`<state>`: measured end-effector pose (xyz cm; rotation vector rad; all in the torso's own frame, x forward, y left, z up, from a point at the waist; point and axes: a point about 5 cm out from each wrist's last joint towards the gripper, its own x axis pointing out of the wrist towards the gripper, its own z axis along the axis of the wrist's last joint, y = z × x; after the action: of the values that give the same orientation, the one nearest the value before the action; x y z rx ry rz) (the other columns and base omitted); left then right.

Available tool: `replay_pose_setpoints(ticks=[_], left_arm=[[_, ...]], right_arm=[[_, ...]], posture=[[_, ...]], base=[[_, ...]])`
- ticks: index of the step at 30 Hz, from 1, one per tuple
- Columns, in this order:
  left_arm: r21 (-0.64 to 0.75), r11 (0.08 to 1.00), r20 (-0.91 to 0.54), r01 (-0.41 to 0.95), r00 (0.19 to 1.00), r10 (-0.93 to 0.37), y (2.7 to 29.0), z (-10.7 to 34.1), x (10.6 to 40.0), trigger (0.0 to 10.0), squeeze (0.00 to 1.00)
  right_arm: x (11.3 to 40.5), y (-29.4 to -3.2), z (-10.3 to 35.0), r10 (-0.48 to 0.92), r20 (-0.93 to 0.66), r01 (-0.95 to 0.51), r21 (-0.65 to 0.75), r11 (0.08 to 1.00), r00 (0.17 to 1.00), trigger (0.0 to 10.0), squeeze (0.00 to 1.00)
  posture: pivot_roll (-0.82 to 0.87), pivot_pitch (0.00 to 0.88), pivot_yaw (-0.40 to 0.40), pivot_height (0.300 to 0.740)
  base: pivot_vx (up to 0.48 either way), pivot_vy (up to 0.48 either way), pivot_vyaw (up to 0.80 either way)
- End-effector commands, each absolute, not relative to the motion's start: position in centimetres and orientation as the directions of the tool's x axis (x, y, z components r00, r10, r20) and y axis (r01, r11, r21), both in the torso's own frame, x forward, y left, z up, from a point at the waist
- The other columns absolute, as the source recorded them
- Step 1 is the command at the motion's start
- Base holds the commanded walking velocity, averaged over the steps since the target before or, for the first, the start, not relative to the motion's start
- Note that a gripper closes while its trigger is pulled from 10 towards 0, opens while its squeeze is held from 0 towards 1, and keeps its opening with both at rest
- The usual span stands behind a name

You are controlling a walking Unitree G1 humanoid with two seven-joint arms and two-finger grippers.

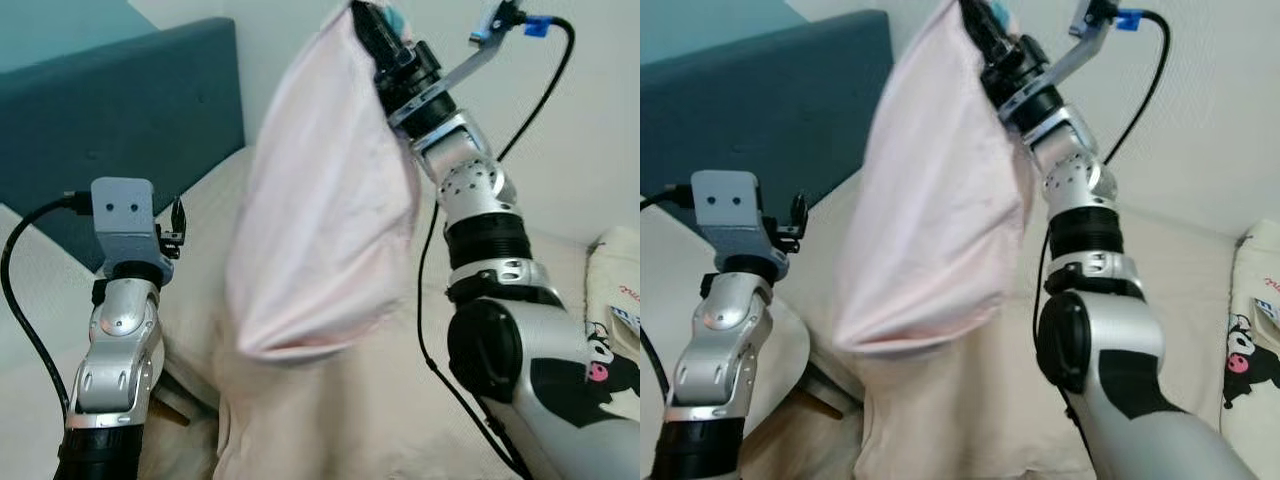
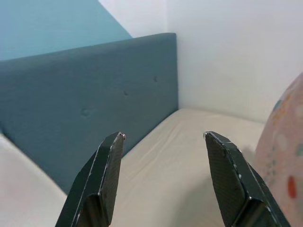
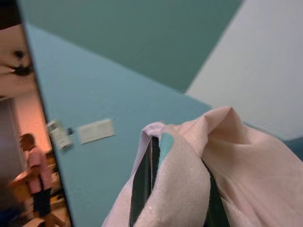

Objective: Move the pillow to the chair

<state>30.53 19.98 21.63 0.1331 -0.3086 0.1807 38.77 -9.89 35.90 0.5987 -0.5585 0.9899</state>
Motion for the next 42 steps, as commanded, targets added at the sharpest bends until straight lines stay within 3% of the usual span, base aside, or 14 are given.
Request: replay_pose_setpoints(ticks=[1,4,15,37,39,40,42], left_arm=[[0.118,0.964,0.314,-0.237,0.930,0.190,20.8,21.5,30.5,10.0,0.00],[0.131,0.950,0.332,-0.285,0.915,0.229,21.8,21.9,30.5,10.0,0.00],[0.171,0.900,0.368,-0.402,0.873,0.320,23.8,22.3,30.2,10.0,0.00],[0.216,0.883,0.371,-0.417,0.871,0.321,23.5,21.8,30.3,10.0,0.00],[0.217,0.894,0.361,-0.391,0.883,0.298,23.1,21.6,30.3,10.0,0.00],[0.217,0.894,0.361,-0.391,0.883,0.298,23.1,21.6,30.3,10.0,0.00],[0.215,0.908,0.349,-0.359,0.897,0.272,22.7,21.3,30.4,10.0,0.00]], right_arm=[[37.5,-9.2,38.0,0.601,0.735,-0.926,0.098,0.364,0.314,0.0,0.00],[36.8,-8.6,38.6,0.609,0.754,-0.950,0.063,0.307,0.247,0.0,0.00],[35.6,-7.7,38.9,0.619,0.769,-0.973,0.018,0.229,0.160,0.0,0.00],[35.4,-7.5,38.5,0.602,0.781,-0.978,0.050,0.204,0.166,0.0,0.00],[36.0,-7.4,37.7,0.612,0.751,-0.958,0.092,0.272,0.246,0.0,0.00],[36.0,-7.4,37.7,0.612,0.751,-0.958,0.092,0.272,0.246,0.0,0.00],[37.4,-7.6,36.3,0.608,0.691,-0.904,0.164,0.395,0.391,0.0,0.00]], posture=[[0.01,0.000,-0.101,0.740],[0.01,0.000,-0.103,0.740],[0.02,0.000,-0.112,0.740],[0.01,0.000,-0.101,0.740],[0.01,0.000,-0.098,0.740],[0.01,0.000,-0.098,0.740],[0.01,0.000,-0.098,0.740]], base=[[0.000,0.000,0.79],[0.000,0.000,0.79],[0.000,0.000,0.79],[0.000,0.000,0.79],[0.000,0.000,0.78],[0.000,0.000,0.78],[0.000,0.000,0.39]])
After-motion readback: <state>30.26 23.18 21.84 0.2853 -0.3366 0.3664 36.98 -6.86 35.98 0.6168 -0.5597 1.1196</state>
